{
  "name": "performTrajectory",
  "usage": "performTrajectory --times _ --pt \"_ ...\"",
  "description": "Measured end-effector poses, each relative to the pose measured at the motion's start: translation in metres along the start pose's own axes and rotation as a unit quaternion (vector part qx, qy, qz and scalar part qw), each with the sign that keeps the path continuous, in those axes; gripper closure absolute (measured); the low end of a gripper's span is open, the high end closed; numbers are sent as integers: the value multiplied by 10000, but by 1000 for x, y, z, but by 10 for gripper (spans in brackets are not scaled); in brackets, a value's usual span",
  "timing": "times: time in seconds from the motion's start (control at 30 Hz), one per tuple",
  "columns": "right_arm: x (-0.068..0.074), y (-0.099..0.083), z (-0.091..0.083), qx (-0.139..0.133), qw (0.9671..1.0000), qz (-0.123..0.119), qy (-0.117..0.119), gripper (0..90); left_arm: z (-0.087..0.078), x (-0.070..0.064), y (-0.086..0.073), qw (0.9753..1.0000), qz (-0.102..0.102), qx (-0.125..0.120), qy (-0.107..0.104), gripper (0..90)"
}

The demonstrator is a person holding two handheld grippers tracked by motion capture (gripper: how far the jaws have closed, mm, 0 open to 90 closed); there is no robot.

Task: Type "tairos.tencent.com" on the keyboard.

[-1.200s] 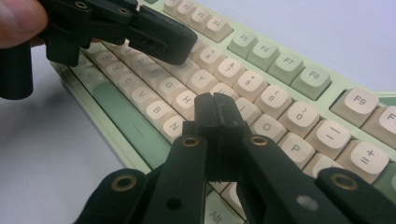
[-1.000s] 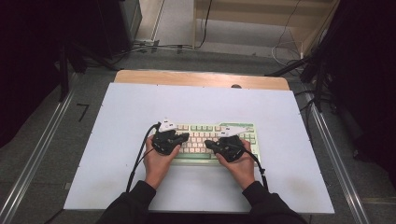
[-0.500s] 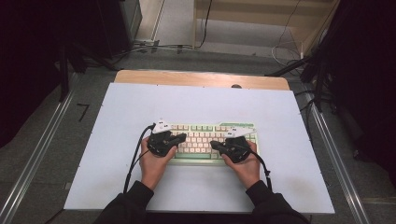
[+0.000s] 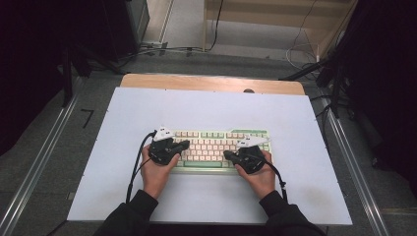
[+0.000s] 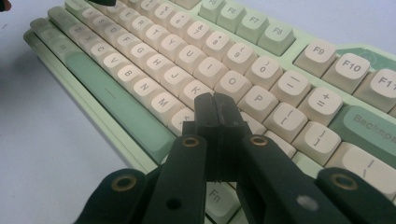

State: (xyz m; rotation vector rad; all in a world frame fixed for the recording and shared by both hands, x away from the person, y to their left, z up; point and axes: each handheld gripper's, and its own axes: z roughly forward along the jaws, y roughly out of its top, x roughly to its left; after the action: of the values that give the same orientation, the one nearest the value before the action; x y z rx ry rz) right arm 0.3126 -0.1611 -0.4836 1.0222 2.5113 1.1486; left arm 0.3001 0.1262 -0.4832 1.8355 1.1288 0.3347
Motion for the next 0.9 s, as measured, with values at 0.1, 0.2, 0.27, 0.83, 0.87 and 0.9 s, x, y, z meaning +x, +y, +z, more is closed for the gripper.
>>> performTrajectory --times 0.1,0.2,0.27,0.83,0.87,0.9 --pt "1 -1 1 50 10000 -40 -35 878 -1 0 0 10000 4 -11 -5 900" --pt "2 -1 2 66 9999 -101 -46 878 -1 -1 0 10000 14 3 -5 900" --pt "4 -2 4 108 9997 -204 -121 878 -1 -1 0 10000 14 -1 -11 900" --pt "1 2 0 -62 10000 -25 9 878 -2 -2 -1 10000 26 37 -86 900" --pt "1 2 0 -73 10000 -31 15 878 -2 -3 -1 9999 31 35 -94 900" --pt "1 3 0 -79 10000 -39 19 878 -2 -3 -1 9999 28 33 -103 900"
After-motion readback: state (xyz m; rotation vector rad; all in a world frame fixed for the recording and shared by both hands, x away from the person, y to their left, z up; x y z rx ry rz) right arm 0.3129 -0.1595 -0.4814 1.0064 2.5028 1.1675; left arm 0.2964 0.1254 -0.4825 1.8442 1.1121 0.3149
